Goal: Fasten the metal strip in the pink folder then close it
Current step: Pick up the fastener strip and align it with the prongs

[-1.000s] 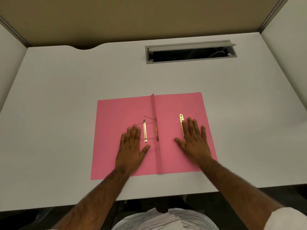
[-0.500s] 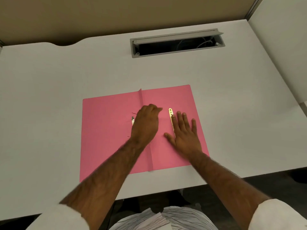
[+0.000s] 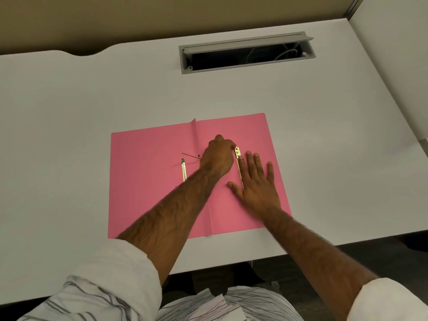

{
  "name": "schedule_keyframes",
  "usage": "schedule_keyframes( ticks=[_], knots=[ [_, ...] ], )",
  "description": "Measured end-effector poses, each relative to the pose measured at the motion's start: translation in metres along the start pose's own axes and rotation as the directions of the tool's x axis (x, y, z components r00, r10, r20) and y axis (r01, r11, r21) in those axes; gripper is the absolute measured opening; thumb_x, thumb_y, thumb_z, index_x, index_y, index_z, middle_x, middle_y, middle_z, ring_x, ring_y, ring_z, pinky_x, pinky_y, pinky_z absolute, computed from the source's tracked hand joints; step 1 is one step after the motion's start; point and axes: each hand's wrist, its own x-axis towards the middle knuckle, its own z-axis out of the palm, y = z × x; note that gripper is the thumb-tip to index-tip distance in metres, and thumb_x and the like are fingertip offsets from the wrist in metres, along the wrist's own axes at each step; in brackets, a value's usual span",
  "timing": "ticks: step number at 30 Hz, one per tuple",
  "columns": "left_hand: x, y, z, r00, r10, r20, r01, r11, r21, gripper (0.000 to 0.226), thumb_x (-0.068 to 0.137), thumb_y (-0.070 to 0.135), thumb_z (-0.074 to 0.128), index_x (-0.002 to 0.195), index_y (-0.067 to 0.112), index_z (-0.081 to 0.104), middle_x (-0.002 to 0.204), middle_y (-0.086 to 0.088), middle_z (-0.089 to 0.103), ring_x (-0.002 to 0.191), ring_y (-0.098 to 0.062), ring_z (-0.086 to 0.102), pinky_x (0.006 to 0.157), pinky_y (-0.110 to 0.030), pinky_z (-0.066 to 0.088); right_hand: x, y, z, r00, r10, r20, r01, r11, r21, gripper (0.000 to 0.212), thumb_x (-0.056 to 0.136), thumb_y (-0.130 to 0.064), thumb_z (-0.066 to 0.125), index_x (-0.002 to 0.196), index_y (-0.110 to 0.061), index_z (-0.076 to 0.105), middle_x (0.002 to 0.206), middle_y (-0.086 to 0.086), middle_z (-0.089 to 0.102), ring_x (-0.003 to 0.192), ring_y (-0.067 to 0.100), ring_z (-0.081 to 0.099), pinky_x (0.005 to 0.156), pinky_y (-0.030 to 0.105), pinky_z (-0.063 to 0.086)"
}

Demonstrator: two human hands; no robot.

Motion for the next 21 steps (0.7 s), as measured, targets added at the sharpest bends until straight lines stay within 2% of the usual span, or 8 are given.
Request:
schedule_keyframes(
  ticks=[5, 9, 11, 14, 15, 16, 18, 21],
  knots=[
    [0.012, 0.004, -0.005, 0.994, -0.103, 0.038, 0.109, 0.974, -0.200, 0.021, 0.097, 0.012, 0.059, 0.113, 0.008, 0.073, 0.121, -0.012, 0.064, 0.102, -0.026, 0.065, 0.087, -0.036, 0.056, -0.001, -0.002, -0.003, 1.000, 0.000, -0.004, 0.000, 1.000, -0.004, 0.083, 0.097, -0.071, 0.012, 0.158, -0.018, -0.006, 0.168, 0.008, -0.005, 0.154, 0.027, -0.006, 0.122, 0.060, 0.003],
    [0.016, 0.010, -0.007, 0.983, -0.165, 0.080, 0.183, 0.906, -0.381, 0.010, 0.095, 0.015, 0.065, 0.094, 0.006, 0.070, 0.105, -0.010, 0.075, 0.090, -0.019, 0.066, 0.077, -0.030, 0.049, -0.001, -0.002, -0.006, 1.000, -0.007, 0.006, 0.007, 1.000, 0.022, 0.081, 0.097, -0.069, 0.014, 0.158, -0.020, -0.007, 0.168, 0.008, -0.004, 0.154, 0.027, -0.006, 0.122, 0.059, 0.001],
    [0.015, 0.012, -0.009, 0.971, -0.206, 0.121, 0.239, 0.848, -0.473, 0.009, 0.093, 0.010, 0.067, 0.085, 0.009, 0.068, 0.100, -0.012, 0.076, 0.087, -0.023, 0.070, 0.074, -0.032, 0.056, -0.003, -0.003, -0.009, 1.000, -0.001, 0.017, 0.001, 0.999, 0.048, 0.079, 0.098, -0.066, 0.015, 0.158, -0.020, -0.006, 0.168, 0.008, -0.004, 0.154, 0.027, -0.006, 0.122, 0.059, 0.000],
    [0.010, 0.009, -0.013, 0.944, -0.265, 0.197, 0.330, 0.743, -0.582, 0.012, 0.094, 0.006, 0.065, 0.082, 0.010, 0.065, 0.083, -0.012, 0.073, 0.062, -0.018, 0.067, 0.043, -0.021, 0.048, -0.005, -0.010, -0.015, 0.999, 0.034, -0.014, -0.031, 0.986, 0.166, 0.071, 0.102, -0.057, 0.020, 0.159, -0.018, 0.008, 0.167, 0.008, 0.011, 0.155, 0.025, 0.005, 0.123, 0.056, 0.003],
    [0.008, 0.008, -0.016, 0.938, -0.272, 0.216, 0.347, 0.708, -0.615, 0.007, 0.093, 0.006, 0.066, 0.087, 0.008, 0.065, 0.079, -0.010, 0.071, 0.057, -0.015, 0.064, 0.041, -0.019, 0.046, -0.007, -0.015, -0.019, 0.996, 0.057, -0.064, -0.039, 0.968, 0.248, 0.065, 0.103, -0.051, 0.024, 0.158, -0.016, 0.019, 0.164, 0.009, 0.024, 0.152, 0.025, 0.017, 0.122, 0.055, 0.011],
    [0.006, 0.005, -0.019, 0.937, -0.268, 0.223, 0.348, 0.680, -0.646, 0.004, 0.093, 0.006, 0.067, 0.090, 0.008, 0.065, 0.078, -0.008, 0.070, 0.057, -0.014, 0.064, 0.045, -0.021, 0.049, -0.007, -0.021, -0.024, 0.987, 0.092, -0.129, -0.041, 0.935, 0.353, 0.057, 0.105, -0.044, 0.030, 0.154, -0.015, 0.032, 0.157, 0.009, 0.039, 0.146, 0.025, 0.033, 0.118, 0.054, 0.024],
    [0.001, -0.004, -0.029, 0.940, -0.255, 0.225, 0.338, 0.640, -0.690, 0.003, 0.092, 0.007, 0.068, 0.092, 0.008, 0.066, 0.079, -0.006, 0.072, 0.060, -0.013, 0.066, 0.060, -0.030, 0.055, -0.005, -0.036, -0.035, 0.956, 0.218, -0.198, -0.058, 0.799, 0.598, 0.041, 0.104, -0.027, 0.044, 0.142, -0.014, 0.050, 0.129, 0.008, 0.063, 0.115, 0.022, 0.058, 0.098, 0.046, 0.047],
    [-0.011, -0.021, -0.046, 0.945, -0.259, 0.200, 0.322, 0.615, -0.720, 0.008, 0.093, 0.007, 0.067, 0.101, 0.004, 0.069, 0.083, -0.006, 0.073, 0.063, -0.012, 0.068, 0.064, -0.028, 0.058, 0.005, -0.063, -0.054, 0.917, 0.399, -0.004, -0.199, 0.467, 0.861, 0.039, 0.095, -0.007, 0.057, 0.131, -0.021, 0.059, 0.098, 0.001, 0.071, 0.081, 0.020, 0.066, 0.071, 0.037, 0.057]
  ],
)
